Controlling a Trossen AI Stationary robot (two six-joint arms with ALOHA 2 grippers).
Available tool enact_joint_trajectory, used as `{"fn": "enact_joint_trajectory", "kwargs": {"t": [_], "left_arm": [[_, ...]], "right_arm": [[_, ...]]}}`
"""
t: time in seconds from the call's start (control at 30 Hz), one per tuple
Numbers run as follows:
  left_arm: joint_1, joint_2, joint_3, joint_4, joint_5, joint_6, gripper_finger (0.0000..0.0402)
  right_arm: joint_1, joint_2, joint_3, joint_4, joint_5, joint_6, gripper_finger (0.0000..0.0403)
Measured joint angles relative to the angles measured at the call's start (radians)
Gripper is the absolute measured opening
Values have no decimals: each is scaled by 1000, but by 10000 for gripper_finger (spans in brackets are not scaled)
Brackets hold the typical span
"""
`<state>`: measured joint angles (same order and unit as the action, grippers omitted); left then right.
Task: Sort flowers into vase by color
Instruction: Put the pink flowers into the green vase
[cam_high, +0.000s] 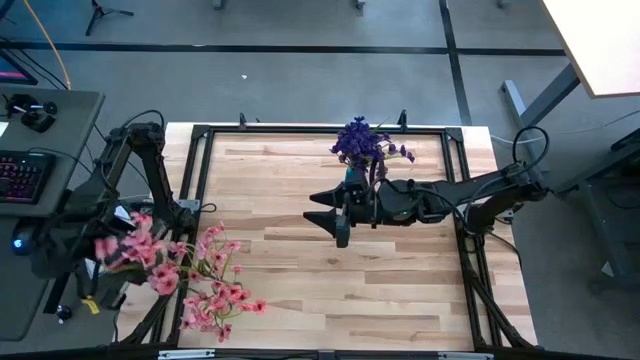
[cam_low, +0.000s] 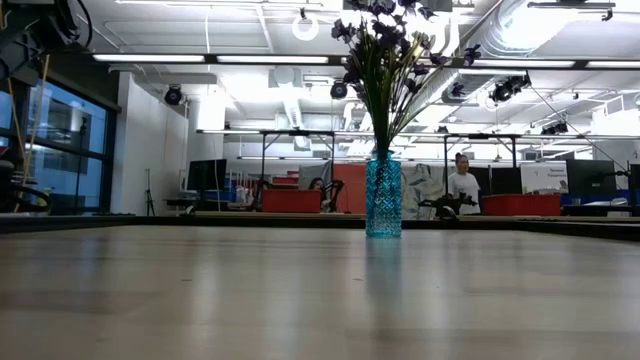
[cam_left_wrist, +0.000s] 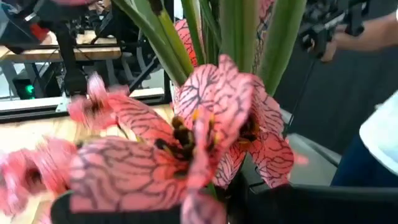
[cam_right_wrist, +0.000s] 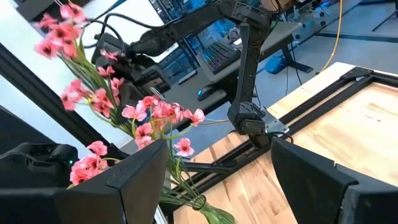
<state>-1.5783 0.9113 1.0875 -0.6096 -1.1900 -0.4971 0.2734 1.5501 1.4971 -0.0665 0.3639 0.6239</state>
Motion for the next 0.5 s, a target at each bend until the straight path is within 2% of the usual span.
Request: {"fn": "enact_joint_trajectory", "kwargs": {"t": [0.17, 0.3, 0.5], "left_arm": [[22, -1, -62, 5, -1, -72, 0], [22, -2, -97, 19, -67, -143, 0], [33, 0, -119, 35, -94, -165, 0]], "right_arm": [[-20, -1, 0, -1, -57, -3, 282], [-32, -1, 0, -4, -62, -14, 282], [-39, -1, 0, -3, -69, -22, 282]]}}
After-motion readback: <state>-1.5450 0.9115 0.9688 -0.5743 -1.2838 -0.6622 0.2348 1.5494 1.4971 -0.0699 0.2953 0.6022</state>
